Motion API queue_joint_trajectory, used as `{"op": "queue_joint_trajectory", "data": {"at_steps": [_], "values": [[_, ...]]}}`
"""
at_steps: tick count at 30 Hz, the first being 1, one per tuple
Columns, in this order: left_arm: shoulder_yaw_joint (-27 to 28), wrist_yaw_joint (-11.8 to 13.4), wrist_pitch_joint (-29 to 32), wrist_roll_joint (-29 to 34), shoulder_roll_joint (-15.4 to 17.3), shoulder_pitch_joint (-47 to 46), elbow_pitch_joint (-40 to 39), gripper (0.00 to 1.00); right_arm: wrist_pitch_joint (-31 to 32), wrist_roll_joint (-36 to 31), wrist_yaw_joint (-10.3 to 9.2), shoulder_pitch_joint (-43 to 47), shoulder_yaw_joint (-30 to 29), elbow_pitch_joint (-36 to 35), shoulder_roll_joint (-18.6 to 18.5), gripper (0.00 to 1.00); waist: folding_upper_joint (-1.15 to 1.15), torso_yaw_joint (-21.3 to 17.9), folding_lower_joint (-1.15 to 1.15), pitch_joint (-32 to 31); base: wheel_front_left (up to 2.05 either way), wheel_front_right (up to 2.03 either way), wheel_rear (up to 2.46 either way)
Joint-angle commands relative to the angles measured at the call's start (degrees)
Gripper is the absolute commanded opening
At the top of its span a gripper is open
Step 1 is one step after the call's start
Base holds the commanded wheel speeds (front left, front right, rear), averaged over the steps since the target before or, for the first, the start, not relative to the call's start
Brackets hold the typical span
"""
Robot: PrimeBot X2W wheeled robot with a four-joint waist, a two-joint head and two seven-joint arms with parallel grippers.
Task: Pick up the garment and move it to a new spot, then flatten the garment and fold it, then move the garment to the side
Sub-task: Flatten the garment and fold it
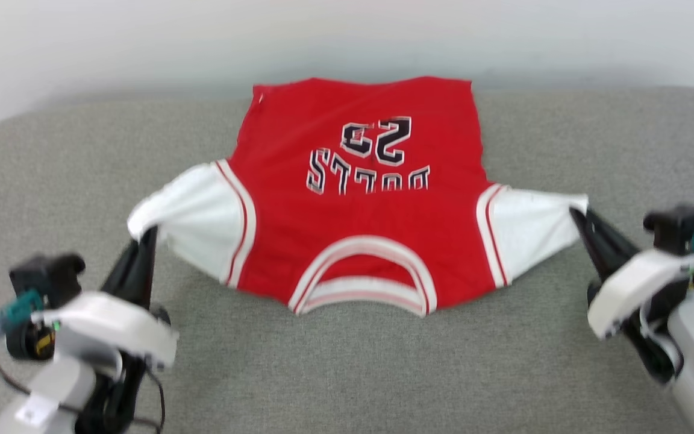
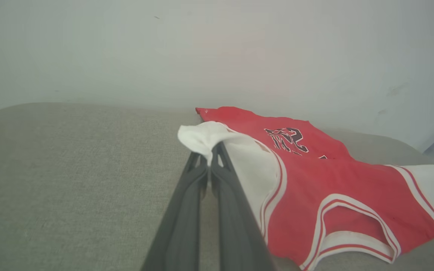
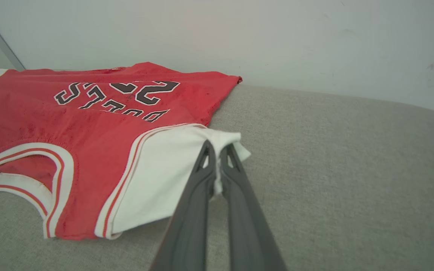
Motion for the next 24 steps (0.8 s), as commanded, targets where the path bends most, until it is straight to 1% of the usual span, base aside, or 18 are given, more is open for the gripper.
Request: {"op": "queue_joint_trajectory", "data": {"at_steps": [1, 2, 3, 7, 13, 18, 24], "values": [[1.1, 0.6, -0.3, -0.4, 0.4, 4.9, -1.5, 0.0, -0.2, -0.2, -0.07, 4.8, -1.5, -1.2, -0.1, 0.0, 0.0, -0.4, 0.02, -3.0, 0.0, 0.0, 0.0], [1.7, 0.8, -0.3, -0.6, 0.4, 6.8, -2.0, 0.0, -0.1, -0.4, -0.07, 6.8, -2.1, -1.8, -0.3, 0.0, 0.0, -0.5, 0.02, -3.7, 0.0, 0.0, 0.0], [1.7, 0.8, -0.3, -0.6, 0.4, 6.8, -2.0, 0.0, -0.1, -0.4, -0.07, 6.8, -2.1, -1.8, -0.3, 0.0, 0.0, -0.5, 0.02, -3.7, 0.0, 0.0, 0.0], [2.3, 1.7, -0.3, -0.7, 0.5, 13.2, -2.8, 0.0, 1.2, -0.7, -0.07, 14.8, -5.0, -5.1, -0.8, 0.0, 0.0, -0.4, 0.02, -6.0, 0.0, 0.0, 0.0], [2.3, 2.5, -0.3, -1.1, 0.3, 20.1, -2.2, 0.0, 4.4, -2.4, -0.07, 27.0, -12.0, -11.6, -1.4, 0.0, 0.0, 0.0, 0.02, -8.5, 0.0, 0.0, 0.0], [2.6, 3.3, -0.3, -1.2, 0.3, 24.2, -1.8, 0.0, 8.5, -4.6, -0.07, 36.3, -17.6, -17.4, -0.4, 0.0, 0.0, 0.3, 0.02, -9.2, 0.0, 0.0, 0.0], [3.1, 3.3, -0.3, -0.9, -0.6, 27.8, -1.9, 0.0, 13.5, -7.2, -0.08, 45.1, -22.9, -23.5, 1.9, 0.0, 0.0, 0.7, 0.02, -9.2, 0.0, 0.0, 0.0]]}}
